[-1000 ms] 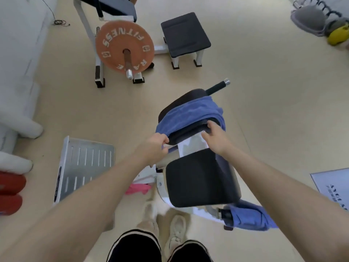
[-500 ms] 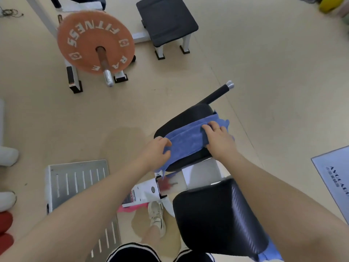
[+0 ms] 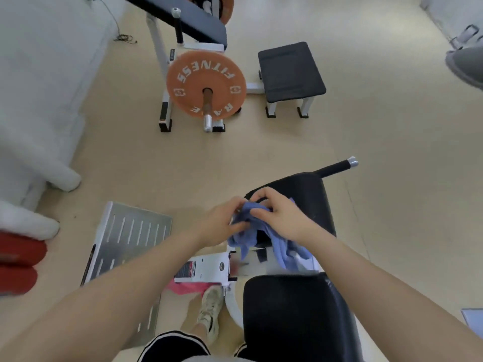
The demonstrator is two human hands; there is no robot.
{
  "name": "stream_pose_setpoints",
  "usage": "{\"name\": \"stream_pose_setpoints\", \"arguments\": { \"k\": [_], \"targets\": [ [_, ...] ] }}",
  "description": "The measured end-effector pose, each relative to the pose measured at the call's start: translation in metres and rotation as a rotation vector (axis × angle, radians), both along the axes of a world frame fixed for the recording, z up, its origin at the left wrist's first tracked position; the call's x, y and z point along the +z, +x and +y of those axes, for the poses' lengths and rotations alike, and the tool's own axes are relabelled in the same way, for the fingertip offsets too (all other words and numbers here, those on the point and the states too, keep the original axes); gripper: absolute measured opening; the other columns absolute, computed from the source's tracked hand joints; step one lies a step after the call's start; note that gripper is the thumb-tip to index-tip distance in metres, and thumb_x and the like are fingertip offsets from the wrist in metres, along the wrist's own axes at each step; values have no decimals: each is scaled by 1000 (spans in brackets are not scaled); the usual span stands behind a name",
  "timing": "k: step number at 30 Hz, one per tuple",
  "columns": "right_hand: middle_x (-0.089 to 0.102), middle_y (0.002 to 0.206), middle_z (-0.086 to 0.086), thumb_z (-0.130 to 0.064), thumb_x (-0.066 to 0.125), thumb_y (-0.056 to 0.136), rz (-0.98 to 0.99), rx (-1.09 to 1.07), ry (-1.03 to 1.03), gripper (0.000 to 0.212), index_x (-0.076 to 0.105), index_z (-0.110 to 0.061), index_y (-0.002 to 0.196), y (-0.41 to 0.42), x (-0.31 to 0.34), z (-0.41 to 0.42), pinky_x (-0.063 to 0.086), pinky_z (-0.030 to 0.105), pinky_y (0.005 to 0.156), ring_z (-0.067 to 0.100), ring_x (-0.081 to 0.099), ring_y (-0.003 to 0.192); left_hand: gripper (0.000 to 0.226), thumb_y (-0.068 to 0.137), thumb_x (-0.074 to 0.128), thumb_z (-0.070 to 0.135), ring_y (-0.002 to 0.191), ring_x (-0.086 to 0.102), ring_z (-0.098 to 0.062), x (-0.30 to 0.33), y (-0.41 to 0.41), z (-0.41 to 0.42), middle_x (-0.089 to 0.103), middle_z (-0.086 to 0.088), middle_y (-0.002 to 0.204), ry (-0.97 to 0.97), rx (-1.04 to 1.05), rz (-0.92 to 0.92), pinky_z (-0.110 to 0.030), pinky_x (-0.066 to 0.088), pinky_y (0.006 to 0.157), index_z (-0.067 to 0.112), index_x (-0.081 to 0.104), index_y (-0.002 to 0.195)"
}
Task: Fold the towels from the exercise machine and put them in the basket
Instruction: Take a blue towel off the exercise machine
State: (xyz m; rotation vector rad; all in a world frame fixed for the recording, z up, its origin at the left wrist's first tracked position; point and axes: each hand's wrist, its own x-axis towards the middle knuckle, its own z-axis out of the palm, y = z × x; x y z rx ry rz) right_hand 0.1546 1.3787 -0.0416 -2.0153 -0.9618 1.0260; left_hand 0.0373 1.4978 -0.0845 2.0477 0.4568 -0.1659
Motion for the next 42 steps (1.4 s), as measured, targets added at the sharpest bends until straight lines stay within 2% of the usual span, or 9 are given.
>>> {"name": "stream_pose_setpoints", "arguments": {
  "k": [5,7,12,15,22,27,33,38,42],
  "targets": [
    [56,52,-18,-19,60,89,245,276,27,10,52,-20,84,-61,11,-8,40,13,56,-6,52,52,29,74,49,18,92,61,-24,11,-102,-46,60,0,96,-89,386,-14,-37,47,82,23,45,103],
    [56,63,-15,-23,62,88,235,418,-25,12,50,-20,87,-91,10,-9,41,15,57,0,53,60,20,71,45,20,80,60,-20,13,-149,-72,60,-5,88,-177,597,-47,-35,47,75,23,48,90],
    [37,92,1,-26,79,67,-243,1020,50,50,39,-13,94,-193,4,-5,32,13,59,9,38,72,10,80,51,31,72,51,-12,20,-271,-136,58,-3,77,-202,1035,-52,-24,39,66,21,55,80],
    [33,110,2,-27,77,67,-448,1339,177,46,42,-16,94,-270,2,-15,40,30,75,20,45,85,14,94,48,14,75,49,-14,24,-333,-181,56,-6,80,-171,1245,-44,-26,38,70,15,56,83],
    [32,90,-4,-33,58,89,-383,1835,89,27,38,-25,73,-426,-4,-77,30,25,64,11,40,68,17,91,52,33,61,47,-13,45,-453,-314,53,6,67,-4,1544,230,-18,36,56,20,41,90],
    [41,71,12,-22,51,92,-157,1926,63,32,49,1,71,-534,14,-151,30,32,64,20,38,68,45,69,67,50,70,51,-21,67,-519,-419,52,8,73,331,1724,531,-30,36,59,23,39,92],
    [60,83,6,-25,51,91,-49,1857,178,16,43,-12,97,-666,14,-287,39,30,66,22,54,77,20,80,56,20,80,51,-27,61,-615,-566,46,6,87,440,2030,401,-39,43,70,24,37,86],
    [45,70,-6,-21,56,89,18,1897,220,22,37,-16,78,-748,5,-383,34,23,60,11,41,65,13,83,55,17,76,49,-18,50,-694,-672,52,1,86,451,2133,312,-37,45,72,21,44,78],
    [54,77,-2,-21,63,83,-62,1951,183,16,51,-11,80,-807,2,-427,37,23,62,13,46,71,8,84,53,18,79,51,-19,42,-743,-725,50,5,84,367,2133,377,-38,46,74,20,47,78]
  ]
}}
